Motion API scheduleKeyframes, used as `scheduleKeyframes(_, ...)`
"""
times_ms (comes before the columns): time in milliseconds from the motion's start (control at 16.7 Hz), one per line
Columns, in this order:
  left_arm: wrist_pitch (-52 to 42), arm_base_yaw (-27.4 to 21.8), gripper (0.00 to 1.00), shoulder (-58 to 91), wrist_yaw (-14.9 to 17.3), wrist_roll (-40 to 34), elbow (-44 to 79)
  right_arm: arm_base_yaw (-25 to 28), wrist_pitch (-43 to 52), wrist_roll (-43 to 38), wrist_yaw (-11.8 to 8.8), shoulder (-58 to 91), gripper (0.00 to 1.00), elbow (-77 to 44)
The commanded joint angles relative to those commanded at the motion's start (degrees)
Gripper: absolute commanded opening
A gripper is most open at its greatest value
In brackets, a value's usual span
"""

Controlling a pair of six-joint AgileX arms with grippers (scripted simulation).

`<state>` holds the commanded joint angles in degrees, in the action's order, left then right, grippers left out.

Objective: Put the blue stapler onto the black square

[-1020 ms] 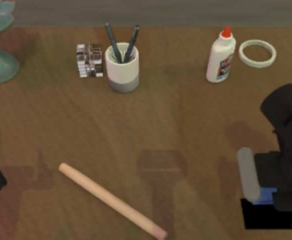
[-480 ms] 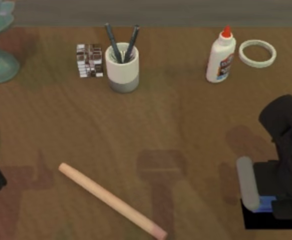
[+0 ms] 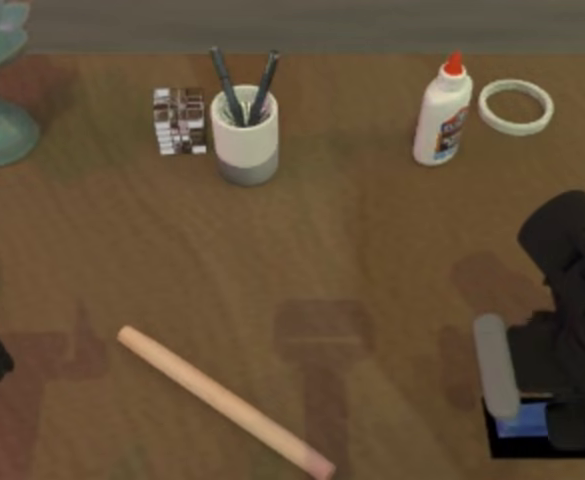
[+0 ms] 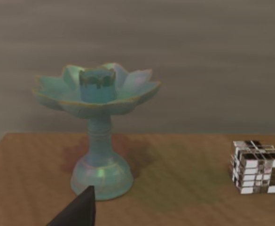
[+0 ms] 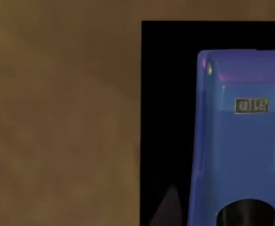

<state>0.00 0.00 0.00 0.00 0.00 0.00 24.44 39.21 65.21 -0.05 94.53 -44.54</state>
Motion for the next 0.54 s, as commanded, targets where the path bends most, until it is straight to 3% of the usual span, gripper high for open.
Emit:
scheduleKeyframes(180, 0.0, 0.0, 1.0, 0.0, 0.0, 0.0, 0.0, 0.0, 0.0, 0.0, 0.0, 0.0, 0.98, 0.0)
scheduleKeyframes(540, 0.0, 0.0, 1.0, 0.0, 0.0, 0.0, 0.0, 0.0, 0.0, 0.0, 0.0, 0.0, 1.0, 0.0)
